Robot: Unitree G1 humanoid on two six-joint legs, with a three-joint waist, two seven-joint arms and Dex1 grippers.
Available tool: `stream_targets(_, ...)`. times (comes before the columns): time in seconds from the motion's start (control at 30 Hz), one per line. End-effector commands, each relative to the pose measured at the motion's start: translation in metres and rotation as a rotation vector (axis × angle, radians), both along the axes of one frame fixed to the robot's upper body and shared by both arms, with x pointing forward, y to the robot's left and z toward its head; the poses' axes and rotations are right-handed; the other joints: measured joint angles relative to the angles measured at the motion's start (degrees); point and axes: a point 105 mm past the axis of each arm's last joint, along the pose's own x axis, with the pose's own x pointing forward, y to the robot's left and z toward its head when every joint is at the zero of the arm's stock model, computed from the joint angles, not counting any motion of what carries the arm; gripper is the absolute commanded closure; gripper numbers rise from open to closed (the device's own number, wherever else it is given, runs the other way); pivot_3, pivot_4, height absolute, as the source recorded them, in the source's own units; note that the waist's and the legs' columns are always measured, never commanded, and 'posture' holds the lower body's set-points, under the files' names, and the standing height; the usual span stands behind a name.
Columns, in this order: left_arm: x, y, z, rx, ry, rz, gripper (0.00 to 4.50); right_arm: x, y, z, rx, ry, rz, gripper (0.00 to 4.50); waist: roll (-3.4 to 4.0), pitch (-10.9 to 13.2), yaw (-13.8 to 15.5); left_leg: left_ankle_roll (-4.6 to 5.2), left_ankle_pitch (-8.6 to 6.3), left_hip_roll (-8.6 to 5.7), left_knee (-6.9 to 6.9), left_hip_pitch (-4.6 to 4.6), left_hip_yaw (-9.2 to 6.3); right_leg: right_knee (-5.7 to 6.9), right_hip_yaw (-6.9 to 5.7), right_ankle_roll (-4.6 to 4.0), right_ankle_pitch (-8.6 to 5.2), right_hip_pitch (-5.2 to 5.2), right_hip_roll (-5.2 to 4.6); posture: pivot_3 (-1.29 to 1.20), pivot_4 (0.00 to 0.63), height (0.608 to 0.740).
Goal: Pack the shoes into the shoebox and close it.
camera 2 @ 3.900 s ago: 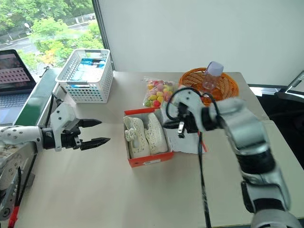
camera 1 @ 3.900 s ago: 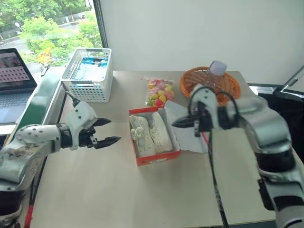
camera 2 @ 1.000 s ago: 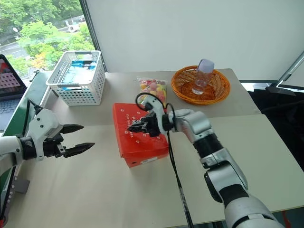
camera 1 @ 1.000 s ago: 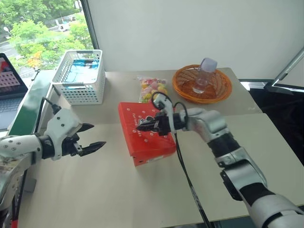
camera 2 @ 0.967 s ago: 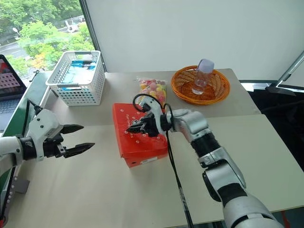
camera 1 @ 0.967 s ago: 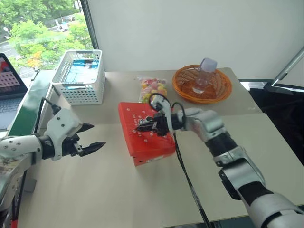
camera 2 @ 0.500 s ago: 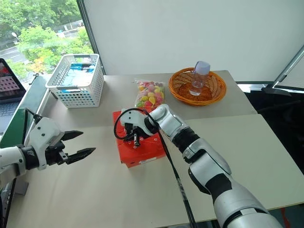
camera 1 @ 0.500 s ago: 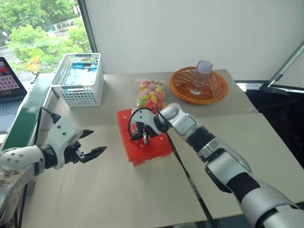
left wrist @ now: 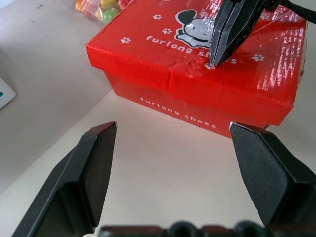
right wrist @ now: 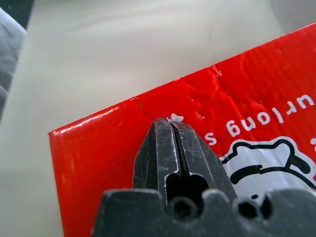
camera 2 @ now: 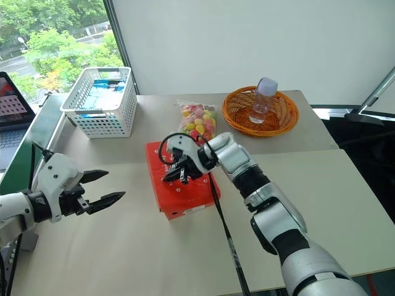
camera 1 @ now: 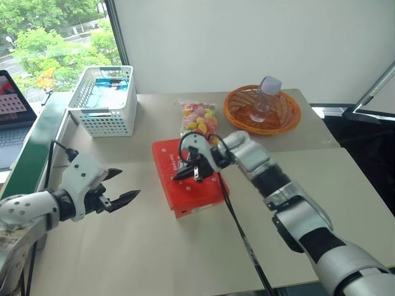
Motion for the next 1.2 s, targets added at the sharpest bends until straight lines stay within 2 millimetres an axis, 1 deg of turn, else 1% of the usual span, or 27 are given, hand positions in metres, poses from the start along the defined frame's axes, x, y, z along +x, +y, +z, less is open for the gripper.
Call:
stream_targets(0.03, 0.005, -0.002, 0.007, 0.014, -0.032, -0.024, 0.64, -0.008, -0.003, 0.037, 0.079, -0.028, 0.025, 4.46, -0.01, 0.0, -0.01, -0.01, -0.02, 0.0, -0.01, 0.0, 0.0, -0.02, 0.0, 0.01, 0.0, 0.01, 0.0, 0.0, 0.15, 0.74)
stream_targets(0.13, 0.009, -0.003, 0.007, 0.014, -0.033, -0.034, 0.64, -0.011, -0.006, 0.047, 0.09, -0.043, 0.024, 4.46, -0.01, 0.01, -0.22, -0.03, -0.04, 0.0, -0.01, 0.01, 0.02, -0.04, 0.0, 0.01, -0.01, 0.01, 0.01, 0.0, 0.15, 0.74)
stream_targets(0.23, 0.011, -0.003, 0.007, 0.015, -0.034, -0.039, 0.64, -0.012, -0.008, 0.051, 0.089, -0.066, 0.025, 4.46, -0.01, 0.01, -0.24, -0.03, -0.03, 0.02, -0.01, 0.01, 0.01, -0.03, 0.0, 0.0, -0.02, 0.0, 0.04, 0.0, 0.15, 0.74)
stream_targets(0.4, 0.013, -0.002, 0.006, 0.017, -0.032, -0.045, 0.64, -0.012, -0.014, 0.055, 0.07, -0.122, 0.031, 4.46, -0.02, 0.01, -0.1, -0.03, -0.03, 0.01, -0.01, 0.0, 0.02, -0.05, 0.0, 0.02, -0.03, 0.0, 0.03, 0.0, 0.15, 0.74)
stream_targets(0.53, 0.009, 0.0, 0.006, 0.006, -0.03, -0.036, 0.64, -0.013, -0.025, 0.055, 0.083, -0.13, 0.027, 4.46, -0.03, 0.01, -0.08, -0.03, -0.03, 0.01, -0.01, -0.02, 0.02, -0.05, 0.0, 0.02, -0.03, 0.0, 0.03, 0.0, 0.15, 0.74)
stream_targets(0.57, 0.008, 0.0, 0.005, 0.001, -0.029, -0.031, 0.64, -0.013, -0.028, 0.055, 0.087, -0.127, 0.017, 4.2, -0.03, 0.01, -0.11, -0.03, -0.03, 0.01, -0.01, -0.01, 0.02, -0.05, 0.0, 0.02, -0.03, 0.0, 0.03, 0.0, 0.15, 0.74)
stream_targets(0.6, 0.007, 0.001, 0.004, -0.009, -0.028, -0.024, 0.64, -0.012, -0.031, 0.055, 0.094, -0.127, 0.007, 4.2, -0.03, 0.01, -0.12, -0.03, -0.03, 0.01, -0.01, -0.01, 0.02, -0.05, 0.0, 0.02, -0.03, 0.0, 0.03, 0.0, 0.15, 0.74)
stream_targets(0.63, 0.005, 0.001, 0.003, -0.02, -0.027, -0.016, 0.64, -0.012, -0.035, 0.055, 0.102, -0.128, -0.004, 3.86, -0.03, 0.01, -0.13, -0.03, -0.03, 0.01, -0.01, -0.01, 0.02, -0.05, 0.0, 0.02, -0.03, 0.0, 0.03, 0.0, 0.15, 0.74)
stream_targets(0.67, 0.003, 0.0, 0.0, -0.034, -0.024, -0.007, 0.64, -0.011, -0.041, 0.057, 0.122, -0.12, -0.024, 3.62, -0.03, 0.01, -0.09, -0.03, -0.03, 0.01, -0.01, -0.01, 0.02, -0.05, 0.0, 0.02, -0.03, 0.0, 0.03, 0.0, 0.15, 0.74)
stream_targets(0.7, 0.001, -0.001, -0.003, -0.047, -0.021, 0.001, 0.64, -0.011, -0.046, 0.059, 0.139, -0.119, -0.04, 3.22, -0.03, 0.01, -0.03, -0.03, -0.03, 0.01, -0.02, -0.01, 0.02, -0.06, 0.0, 0.02, -0.03, 0.01, 0.03, 0.0, 0.15, 0.74)
stream_targets(0.77, -0.002, -0.003, -0.005, -0.081, -0.025, 0.011, 0.64, -0.011, -0.054, 0.062, 0.171, -0.15, -0.066, 2.62, -0.04, 0.02, 0.07, -0.02, -0.04, 0.01, -0.01, -0.02, 0.02, -0.08, 0.0, 0.03, -0.03, 0.01, 0.01, 0.0, 0.15, 0.74)
stream_targets(0.8, -0.003, -0.004, -0.004, -0.105, -0.03, 0.015, 0.64, -0.011, -0.056, 0.064, 0.19, -0.175, -0.078, 2.19, -0.04, 0.02, 0.1, -0.02, -0.04, 0.01, -0.01, -0.02, 0.02, -0.08, 0.0, 0.03, -0.03, 0.02, 0.01, 0.0, 0.15, 0.74)
stream_targets(0.87, -0.006, -0.007, -0.002, -0.148, -0.036, 0.012, 0.64, -0.011, -0.06, 0.068, 0.236, -0.219, -0.114, 1.52, -0.04, 0.02, 0.27, -0.02, -0.04, 0.01, -0.01, -0.01, 0.01, -0.08, 0.0, 0.03, -0.04, 0.03, 0.01, 0.0, 0.15, 0.74)
stream_targets(0.9, -0.005, -0.006, 0.0, -0.127, -0.063, 0.02, 0.64, -0.011, -0.065, 0.072, 0.277, -0.253, -0.133, 1.02, -0.04, 0.02, 0.37, -0.02, -0.04, 0.01, -0.01, 0.0, 0.0, -0.07, 0.0, 0.03, -0.04, 0.03, 0.03, 0.0, 0.15, 0.74)
stream_targets(0.93, -0.002, -0.003, 0.001, -0.11, -0.083, 0.038, 0.64, -0.011, -0.069, 0.072, 0.288, -0.263, -0.149, 0.84, -0.05, 0.01, 0.43, -0.02, -0.03, 0.01, -0.01, 0.02, 0.0, -0.06, 0.01, 0.03, -0.04, 0.04, 0.03, 0.0, 0.15, 0.74)
stream_targets(1.0, 0.003, -0.003, 0.01, -0.122, -0.138, 0.058, 0.64, -0.009, -0.085, 0.071, 0.287, -0.258, -0.209, 0.09, -0.05, 0.02, 0.61, -0.02, -0.04, 0.0, -0.01, 0.07, 0.01, -0.07, 0.03, 0.05, -0.05, 0.11, 0.03, 0.0, 0.15, 0.74)
stream_targets(1.1, 0.007, -0.004, 0.014, -0.117, -0.178, 0.063, 0.64, -0.01, -0.103, 0.069, 0.293, -0.207, -0.249, 0.04, -0.05, 0.02, 1.11, -0.02, -0.04, -0.01, -0.01, 0.09, 0.0, -0.12, 0.02, 0.07, -0.06, 0.17, 0.03, 0.0, 0.15, 0.74)
stream_targets(1.2, 0.007, -0.003, 0.009, -0.116, -0.175, 0.074, 0.64, -0.014, -0.119, 0.065, 0.326, -0.175, -0.274, 0.04, -0.05, 0.01, 1.3, -0.01, -0.04, -0.02, -0.01, 0.09, 0.0, -0.21, 0.02, 0.07, -0.07, 0.2, 0.03, 0.0, 0.15, 0.74)
